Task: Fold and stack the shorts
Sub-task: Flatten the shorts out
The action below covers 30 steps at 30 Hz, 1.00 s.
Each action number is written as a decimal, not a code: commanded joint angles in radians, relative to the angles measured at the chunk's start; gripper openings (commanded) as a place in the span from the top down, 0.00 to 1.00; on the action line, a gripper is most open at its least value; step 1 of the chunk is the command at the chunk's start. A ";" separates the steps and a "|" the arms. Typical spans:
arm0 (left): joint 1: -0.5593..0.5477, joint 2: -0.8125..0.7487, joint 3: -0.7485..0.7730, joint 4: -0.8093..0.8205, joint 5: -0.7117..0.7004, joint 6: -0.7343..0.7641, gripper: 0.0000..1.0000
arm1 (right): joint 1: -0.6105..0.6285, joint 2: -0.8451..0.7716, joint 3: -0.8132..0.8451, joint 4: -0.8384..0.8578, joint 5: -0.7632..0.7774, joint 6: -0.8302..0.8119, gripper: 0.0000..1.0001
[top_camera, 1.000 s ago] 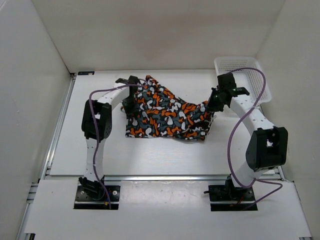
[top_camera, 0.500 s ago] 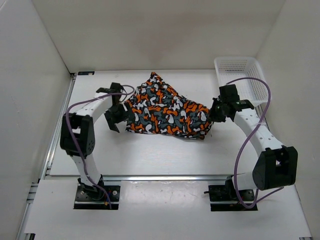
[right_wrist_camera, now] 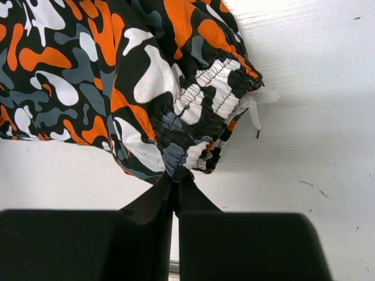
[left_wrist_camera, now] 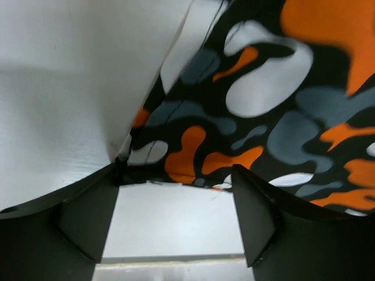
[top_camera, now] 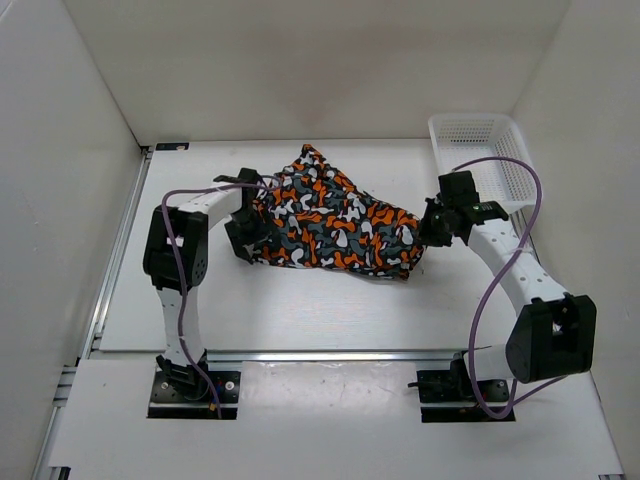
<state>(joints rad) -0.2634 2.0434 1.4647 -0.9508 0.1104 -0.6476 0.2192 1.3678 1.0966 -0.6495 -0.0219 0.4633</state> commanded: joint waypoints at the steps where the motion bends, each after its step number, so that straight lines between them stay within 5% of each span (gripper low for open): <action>1: 0.003 0.026 0.051 0.064 -0.058 -0.014 0.16 | 0.005 -0.039 0.000 -0.007 0.004 -0.023 1.00; 2: 0.003 0.040 0.062 0.064 -0.067 -0.014 0.19 | 0.005 -0.039 0.000 -0.007 0.004 -0.023 1.00; 7: 0.003 0.060 0.140 0.029 -0.048 0.006 0.90 | -0.004 -0.039 0.009 -0.007 0.004 -0.023 1.00; 15: 0.035 -0.204 0.238 -0.141 -0.098 0.034 0.90 | -0.029 -0.033 0.078 -0.122 0.039 -0.080 0.95; 20: 0.059 -0.444 0.068 -0.132 -0.032 0.034 0.90 | -0.029 -0.122 -0.035 -0.188 -0.048 -0.059 0.93; 21: 0.059 -0.465 0.045 -0.132 0.003 0.025 0.90 | -0.029 -0.131 -0.058 -0.188 -0.061 -0.046 0.84; 22: 0.059 -0.480 0.024 -0.118 0.021 0.025 0.90 | -0.038 -0.142 -0.079 -0.188 -0.076 -0.035 0.50; 25: 0.033 -0.489 -0.004 -0.105 0.048 0.016 0.90 | -0.047 -0.142 -0.142 -0.188 -0.128 0.017 0.17; 30: 0.023 -0.454 0.020 -0.114 0.048 0.016 0.90 | -0.057 -0.163 -0.220 -0.113 -0.214 0.093 0.14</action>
<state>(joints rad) -0.2394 1.5757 1.4857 -1.0550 0.1322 -0.6292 0.1699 1.2297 0.8970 -0.8021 -0.1532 0.4969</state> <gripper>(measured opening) 0.120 0.855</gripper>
